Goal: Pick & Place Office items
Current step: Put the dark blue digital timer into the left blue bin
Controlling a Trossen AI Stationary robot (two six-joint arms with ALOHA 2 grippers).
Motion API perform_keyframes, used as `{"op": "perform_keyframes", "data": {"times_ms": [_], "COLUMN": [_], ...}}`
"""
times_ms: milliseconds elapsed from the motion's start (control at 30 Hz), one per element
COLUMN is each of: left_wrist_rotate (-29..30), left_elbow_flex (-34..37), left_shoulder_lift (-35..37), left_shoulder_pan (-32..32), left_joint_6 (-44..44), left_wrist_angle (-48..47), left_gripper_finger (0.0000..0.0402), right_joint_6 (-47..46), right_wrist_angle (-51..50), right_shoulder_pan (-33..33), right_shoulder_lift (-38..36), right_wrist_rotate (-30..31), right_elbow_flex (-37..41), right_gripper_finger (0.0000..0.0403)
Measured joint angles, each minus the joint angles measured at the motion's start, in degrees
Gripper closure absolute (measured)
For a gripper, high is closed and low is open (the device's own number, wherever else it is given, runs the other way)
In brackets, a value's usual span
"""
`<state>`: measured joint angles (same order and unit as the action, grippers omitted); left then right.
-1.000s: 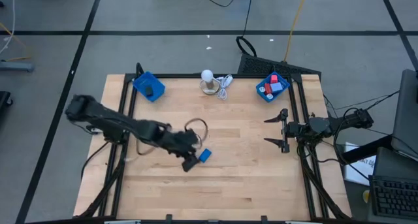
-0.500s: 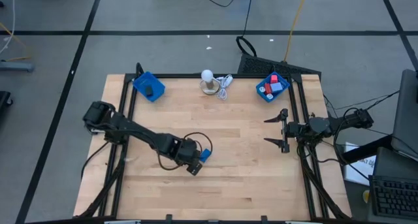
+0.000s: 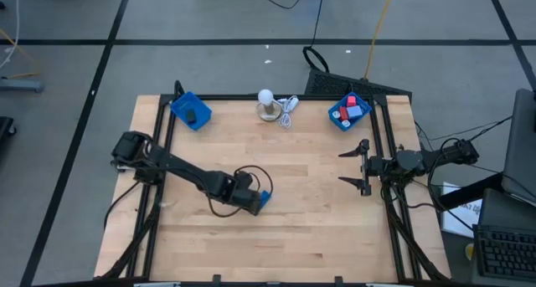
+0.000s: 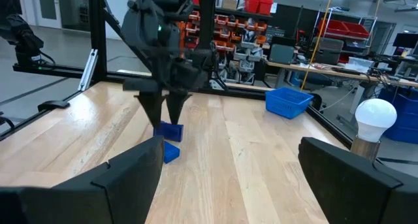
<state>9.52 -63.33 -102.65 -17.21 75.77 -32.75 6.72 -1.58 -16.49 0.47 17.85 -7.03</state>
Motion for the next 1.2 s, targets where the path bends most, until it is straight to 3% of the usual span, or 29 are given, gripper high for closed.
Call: {"op": "perform_keyframes", "data": {"times_ms": [200, 600, 1200], "left_wrist_rotate": [-3.6, -3.7, -8.2], "left_elbow_flex": [0.0, 0.0, 0.0], "left_shoulder_lift": [-2.3, -2.3, -2.3], "left_shoulder_pan": [0.0, 1.2, 2.2], "left_joint_6": [2.6, 4.6, 4.5], "left_wrist_angle": [-0.9, -2.7, -2.6], "left_gripper_finger": [0.0119, 0.0119, 0.0119], "right_joint_6": [0.0, 0.0, 0.0], "right_wrist_angle": [0.0, 0.0, 0.0], "right_shoulder_pan": [0.0, 0.0, 0.0], "right_shoulder_lift": [0.0, 0.0, 0.0], "right_wrist_rotate": [0.0, 0.0, 0.0], "right_elbow_flex": [0.0, 0.0, 0.0], "right_gripper_finger": [0.0060, 0.0060, 0.0060]}}
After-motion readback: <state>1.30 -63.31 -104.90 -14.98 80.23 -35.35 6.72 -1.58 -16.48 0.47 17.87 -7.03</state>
